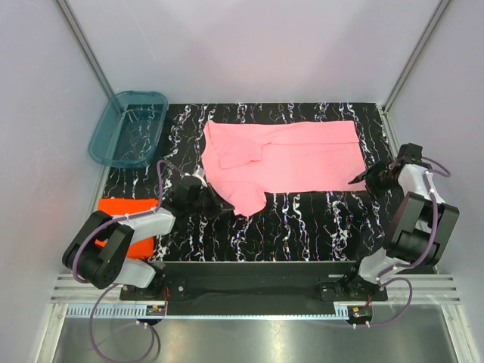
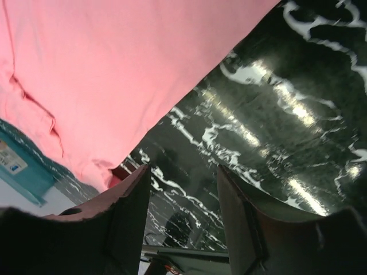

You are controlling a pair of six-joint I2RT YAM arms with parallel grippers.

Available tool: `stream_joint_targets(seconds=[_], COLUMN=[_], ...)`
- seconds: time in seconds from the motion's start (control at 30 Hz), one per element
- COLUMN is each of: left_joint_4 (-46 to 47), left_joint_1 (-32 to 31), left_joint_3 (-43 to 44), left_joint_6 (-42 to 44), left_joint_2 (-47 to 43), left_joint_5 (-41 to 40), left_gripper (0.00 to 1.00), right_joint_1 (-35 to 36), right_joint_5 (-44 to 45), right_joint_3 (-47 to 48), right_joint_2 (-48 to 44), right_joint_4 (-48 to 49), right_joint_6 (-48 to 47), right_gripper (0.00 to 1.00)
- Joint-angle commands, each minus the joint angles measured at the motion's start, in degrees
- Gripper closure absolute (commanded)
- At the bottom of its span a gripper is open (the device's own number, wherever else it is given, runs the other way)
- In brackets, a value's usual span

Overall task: Fold and stack the t-shirts
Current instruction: Fold the tshirt

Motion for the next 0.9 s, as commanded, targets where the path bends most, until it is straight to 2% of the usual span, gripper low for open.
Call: stream_joint_targets(seconds=[0.0, 0.13, 0.27, 0.87], left_joint_4=[-0.8, -0.9, -0.6, -2.5], left_joint_1=[0.8, 0.8, 0.9, 2.2], left_joint_3=[4.9, 7.9, 8.8, 4.4], left_joint_6=[4.5, 7.2, 8.5, 9.6], left_joint_2=[-0.5, 0.6, 1.3, -3.8], left_joint_5=[4.6, 7.6, 9.8, 14.3], left_gripper=[1.00, 1.00, 1.00, 1.00], right_joint_1=[-1.6, -4.5, -6.3, -8.6], right_joint_5=[1.9, 3.2, 4.6, 2.3], right_joint_3=[0.7, 3.4, 4.8, 6.1], right_joint_2=[4.5, 8.8, 12.1, 18.9], right_joint_4=[3.6, 4.1, 4.5, 13.3], right_joint_6=[-1.3, -3.6, -3.8, -1.6], right_gripper=[0.43, 0.47, 0.57, 0.60])
